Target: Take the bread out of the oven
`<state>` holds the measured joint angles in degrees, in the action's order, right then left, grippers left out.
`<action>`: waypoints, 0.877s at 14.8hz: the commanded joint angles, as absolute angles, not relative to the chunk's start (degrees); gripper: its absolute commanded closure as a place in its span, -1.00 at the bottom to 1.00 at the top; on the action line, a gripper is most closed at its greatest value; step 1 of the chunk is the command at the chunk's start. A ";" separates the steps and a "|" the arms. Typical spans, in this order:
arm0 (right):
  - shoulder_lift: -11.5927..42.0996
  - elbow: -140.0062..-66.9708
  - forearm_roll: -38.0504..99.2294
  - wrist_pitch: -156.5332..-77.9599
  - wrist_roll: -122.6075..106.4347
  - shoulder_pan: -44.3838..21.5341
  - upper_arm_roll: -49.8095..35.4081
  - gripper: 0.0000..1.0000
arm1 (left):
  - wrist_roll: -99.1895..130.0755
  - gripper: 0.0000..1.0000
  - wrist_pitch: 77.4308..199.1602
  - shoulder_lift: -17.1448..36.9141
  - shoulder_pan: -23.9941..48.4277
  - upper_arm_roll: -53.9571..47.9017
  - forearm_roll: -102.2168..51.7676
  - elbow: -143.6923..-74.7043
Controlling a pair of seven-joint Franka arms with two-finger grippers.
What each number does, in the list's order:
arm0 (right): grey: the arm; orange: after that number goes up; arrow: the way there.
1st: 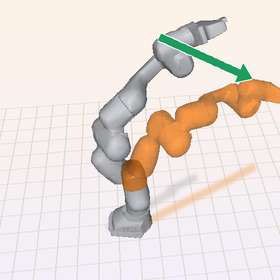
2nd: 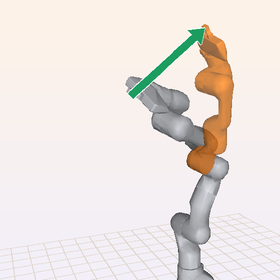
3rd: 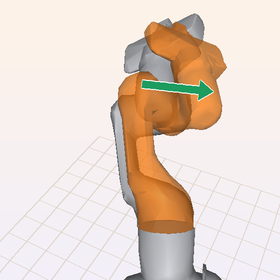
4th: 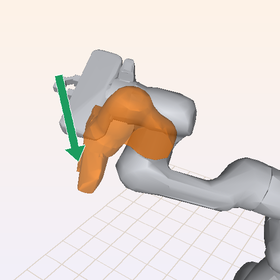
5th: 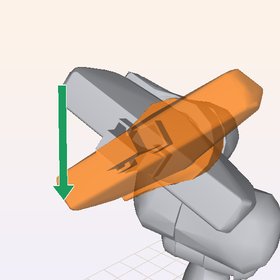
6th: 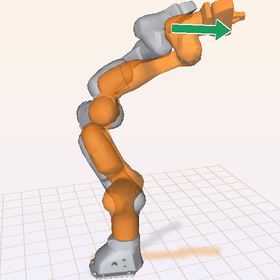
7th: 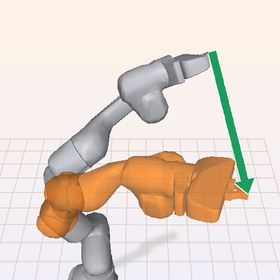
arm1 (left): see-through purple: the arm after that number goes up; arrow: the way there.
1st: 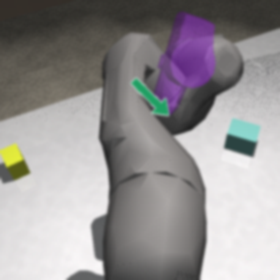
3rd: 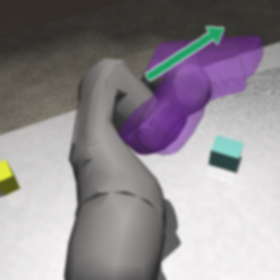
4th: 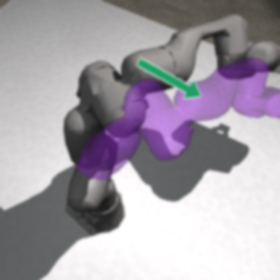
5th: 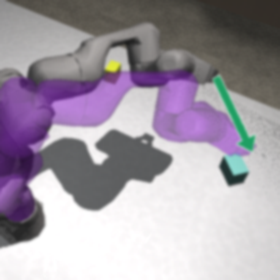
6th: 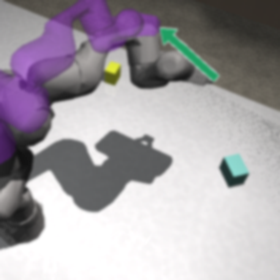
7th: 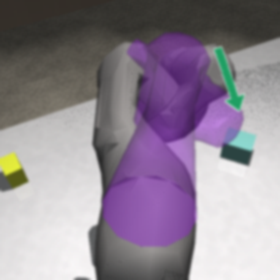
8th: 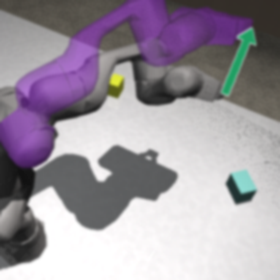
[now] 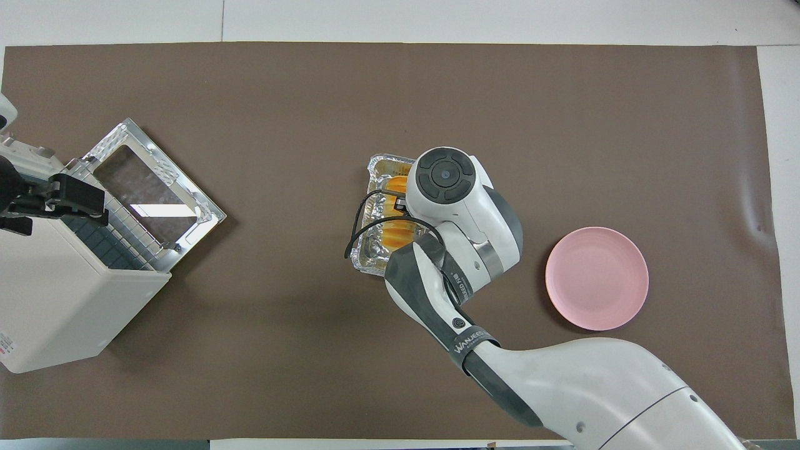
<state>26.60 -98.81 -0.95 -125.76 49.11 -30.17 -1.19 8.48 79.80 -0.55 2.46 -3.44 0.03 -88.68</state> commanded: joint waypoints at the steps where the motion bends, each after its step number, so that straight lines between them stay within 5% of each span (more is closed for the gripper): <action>1: 26.54 -93.81 -1.32 -120.17 49.13 -29.10 -1.49 1.00 | 8.26 -1.00 80.86 -2.37 2.02 -3.34 -1.14 -90.88; 7: 24.61 -89.66 1.13 -114.97 32.57 -18.66 -1.41 1.00 | 8.26 -1.00 80.86 -2.37 2.02 -3.34 -1.14 -90.88; 13: 25.48 -89.82 3.07 -117.94 7.68 -5.82 -1.41 1.00 | 8.26 -1.00 80.86 -2.37 2.02 -3.34 -1.14 -90.88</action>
